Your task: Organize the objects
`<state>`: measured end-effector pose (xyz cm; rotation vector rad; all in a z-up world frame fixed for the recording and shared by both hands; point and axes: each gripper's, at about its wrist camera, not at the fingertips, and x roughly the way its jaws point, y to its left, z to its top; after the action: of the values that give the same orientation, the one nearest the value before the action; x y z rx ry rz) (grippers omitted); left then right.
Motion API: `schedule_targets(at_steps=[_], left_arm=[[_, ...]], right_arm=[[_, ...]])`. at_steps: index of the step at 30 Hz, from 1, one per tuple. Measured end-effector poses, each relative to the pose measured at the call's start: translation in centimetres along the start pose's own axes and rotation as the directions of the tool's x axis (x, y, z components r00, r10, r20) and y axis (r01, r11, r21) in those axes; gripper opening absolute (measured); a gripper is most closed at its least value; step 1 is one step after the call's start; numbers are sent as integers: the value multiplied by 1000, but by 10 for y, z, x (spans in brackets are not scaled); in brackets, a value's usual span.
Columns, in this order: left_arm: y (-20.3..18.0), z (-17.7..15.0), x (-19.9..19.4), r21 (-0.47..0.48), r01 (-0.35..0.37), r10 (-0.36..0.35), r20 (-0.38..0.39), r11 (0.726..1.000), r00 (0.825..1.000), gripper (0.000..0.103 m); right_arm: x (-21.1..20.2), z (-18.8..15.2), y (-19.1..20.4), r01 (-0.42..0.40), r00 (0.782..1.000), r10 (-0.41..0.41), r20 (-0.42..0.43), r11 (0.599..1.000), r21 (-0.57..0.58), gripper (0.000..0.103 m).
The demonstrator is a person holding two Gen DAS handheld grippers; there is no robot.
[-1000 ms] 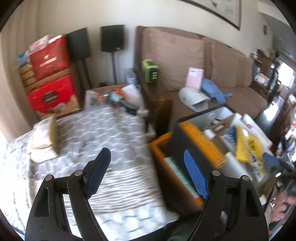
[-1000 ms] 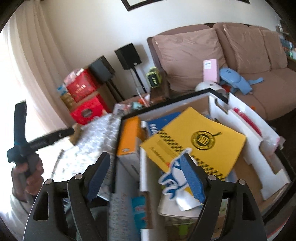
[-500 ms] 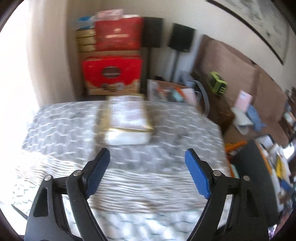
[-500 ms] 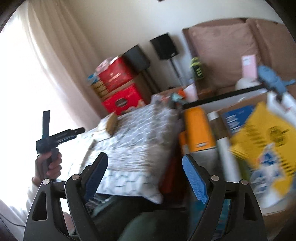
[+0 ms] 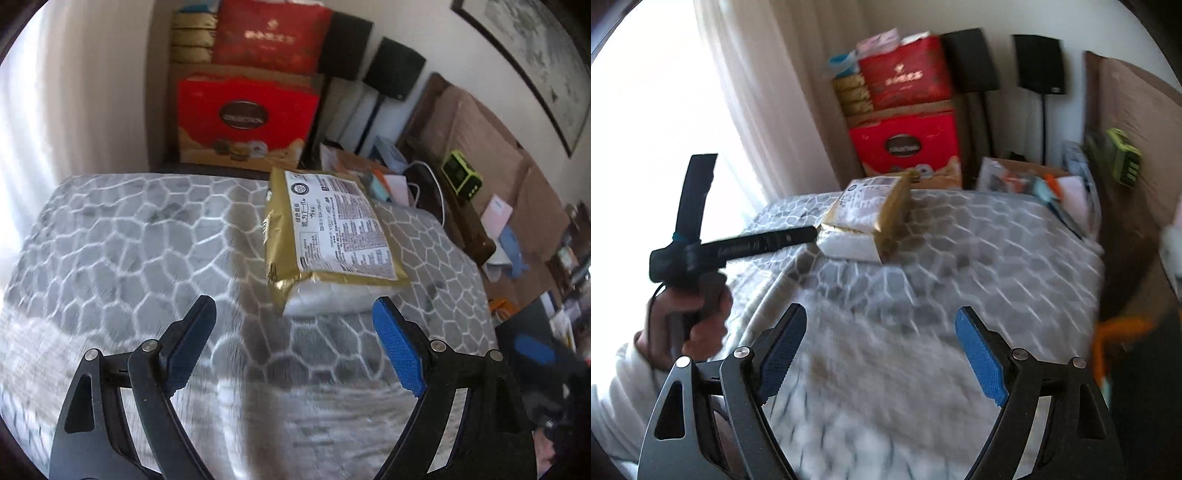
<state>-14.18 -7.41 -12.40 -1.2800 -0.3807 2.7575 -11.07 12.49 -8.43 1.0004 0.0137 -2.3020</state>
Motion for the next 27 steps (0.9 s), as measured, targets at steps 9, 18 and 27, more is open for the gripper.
schedule_targets(at_steps=[9,18,27], left_arm=[[14,12,32,-5,138,-138,-35,990,990,81],[-3,11,18,53,267,-262,-77,962,962,68],[-45,12,-85,196,301,-299,-37,933,953,68]], right_arm=[[101,24,-7,-33,998,30,-47,997,-73,78],[95,25,3,-114,993,110,-47,988,-101,41],[-31,29,31,-146,975,163,149,982,-120,32]])
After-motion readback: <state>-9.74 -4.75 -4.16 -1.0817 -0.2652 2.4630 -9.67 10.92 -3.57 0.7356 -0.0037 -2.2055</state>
